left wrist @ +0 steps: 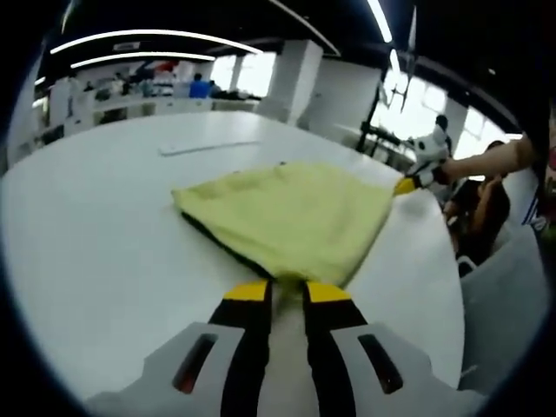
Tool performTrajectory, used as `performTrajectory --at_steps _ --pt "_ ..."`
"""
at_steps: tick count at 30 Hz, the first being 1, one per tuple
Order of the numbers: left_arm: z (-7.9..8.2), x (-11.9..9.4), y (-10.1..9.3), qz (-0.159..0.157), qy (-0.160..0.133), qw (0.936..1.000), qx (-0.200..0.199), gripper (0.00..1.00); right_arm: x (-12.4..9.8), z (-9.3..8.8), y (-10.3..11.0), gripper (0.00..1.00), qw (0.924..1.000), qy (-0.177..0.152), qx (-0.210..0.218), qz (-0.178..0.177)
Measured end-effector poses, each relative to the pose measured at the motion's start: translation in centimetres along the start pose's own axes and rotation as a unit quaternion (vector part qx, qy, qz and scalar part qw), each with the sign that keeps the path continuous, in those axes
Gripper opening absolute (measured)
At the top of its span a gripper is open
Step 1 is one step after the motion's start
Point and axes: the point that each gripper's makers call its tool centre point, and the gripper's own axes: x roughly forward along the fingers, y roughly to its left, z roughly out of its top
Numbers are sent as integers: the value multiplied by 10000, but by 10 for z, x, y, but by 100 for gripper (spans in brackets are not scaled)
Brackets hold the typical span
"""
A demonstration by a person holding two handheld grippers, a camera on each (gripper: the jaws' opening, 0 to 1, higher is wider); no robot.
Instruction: Fold the garment on the visible template until the final outline fits inside the template.
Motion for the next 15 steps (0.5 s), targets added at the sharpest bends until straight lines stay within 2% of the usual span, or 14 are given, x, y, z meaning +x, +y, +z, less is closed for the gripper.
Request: performTrajectory --at_steps 5,9,15 --pt "-5 4 -3 -97 101 9998 -104 0 1 -1 -1 0 10000 11 44 -20" --pt "-8 2 -1 -37 152 9997 -167 0 1 0 -2 0 10000 14 44 -22" --pt "-8 -12 4 37 189 9991 -372 0 -2 2 -3 0 10000 -7 -6 -42"
